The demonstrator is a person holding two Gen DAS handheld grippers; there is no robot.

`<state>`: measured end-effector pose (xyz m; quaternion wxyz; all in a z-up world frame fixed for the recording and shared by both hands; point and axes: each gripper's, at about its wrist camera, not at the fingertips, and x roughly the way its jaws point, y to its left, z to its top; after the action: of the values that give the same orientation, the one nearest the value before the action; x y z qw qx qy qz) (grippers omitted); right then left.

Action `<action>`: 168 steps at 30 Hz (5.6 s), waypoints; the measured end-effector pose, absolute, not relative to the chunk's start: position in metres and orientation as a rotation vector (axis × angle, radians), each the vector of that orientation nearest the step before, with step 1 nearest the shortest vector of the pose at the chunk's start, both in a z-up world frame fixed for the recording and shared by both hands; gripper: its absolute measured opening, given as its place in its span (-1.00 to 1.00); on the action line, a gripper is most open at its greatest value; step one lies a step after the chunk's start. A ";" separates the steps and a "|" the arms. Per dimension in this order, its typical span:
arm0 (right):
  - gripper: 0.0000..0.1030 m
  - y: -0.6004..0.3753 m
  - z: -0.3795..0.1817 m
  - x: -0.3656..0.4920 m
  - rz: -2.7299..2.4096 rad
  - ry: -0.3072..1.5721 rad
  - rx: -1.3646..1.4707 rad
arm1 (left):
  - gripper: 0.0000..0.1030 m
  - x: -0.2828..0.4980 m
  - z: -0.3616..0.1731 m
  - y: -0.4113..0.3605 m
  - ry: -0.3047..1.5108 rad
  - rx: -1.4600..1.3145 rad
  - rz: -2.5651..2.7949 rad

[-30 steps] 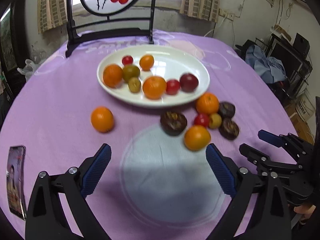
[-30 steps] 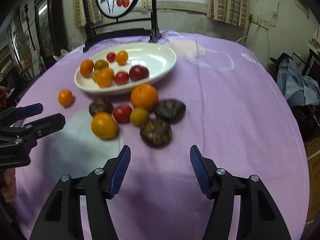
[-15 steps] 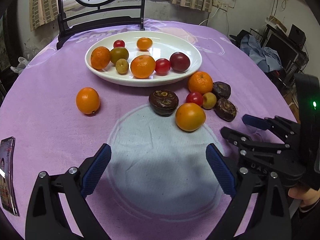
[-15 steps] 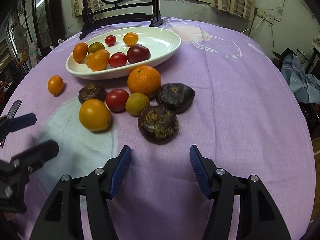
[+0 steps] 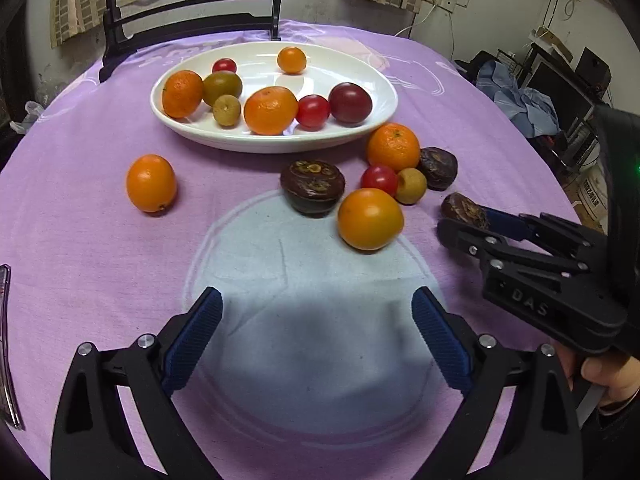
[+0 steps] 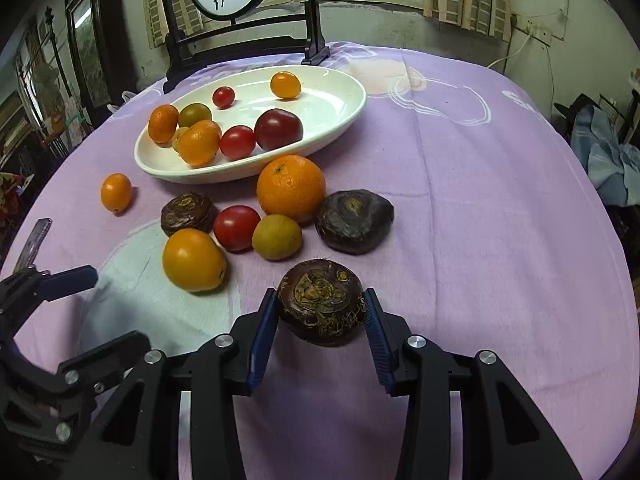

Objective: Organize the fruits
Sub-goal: 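Grasp a dark purple passion fruit with the right gripper while the left gripper grasps an orange tomato, then carry the passion fruit and orange tomato onto the white plate and release, then grasp a tangerine with the left gripper while the right gripper grasps a yellow plum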

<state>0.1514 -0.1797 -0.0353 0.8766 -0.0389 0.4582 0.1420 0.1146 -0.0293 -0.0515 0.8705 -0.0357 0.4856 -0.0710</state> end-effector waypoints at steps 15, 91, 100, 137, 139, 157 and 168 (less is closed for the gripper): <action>-0.15 -0.247 -0.036 0.125 0.234 0.944 0.066 | 0.65 0.140 -0.065 -0.078 1.029 0.015 -0.080; 0.31 -0.139 0.036 0.220 0.320 0.779 -0.168 | 0.80 0.224 0.028 0.001 0.833 -0.070 -0.004; 0.36 -0.166 0.020 0.170 0.285 0.822 -0.135 | 0.81 0.155 -0.002 0.011 0.940 -0.100 -0.054; 0.39 -0.163 -0.028 0.139 0.408 0.960 -0.031 | -0.28 0.196 -0.057 0.055 1.000 0.003 0.034; 0.39 -0.162 -0.030 0.139 0.390 0.963 -0.050 | -0.28 0.196 -0.054 0.052 1.004 -0.029 0.004; -0.25 -0.155 -0.041 0.161 0.325 0.980 -0.109 | -0.28 0.155 -0.035 0.038 0.927 -0.130 -0.189; -0.41 -0.136 -0.039 0.187 0.314 1.006 -0.183 | -0.28 0.152 -0.030 0.039 0.905 -0.125 -0.202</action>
<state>0.1868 -0.1358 -0.0390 0.8605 -0.0871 0.4792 0.1494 0.1520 0.0391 -0.0304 0.8926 -0.0604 0.4361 -0.0972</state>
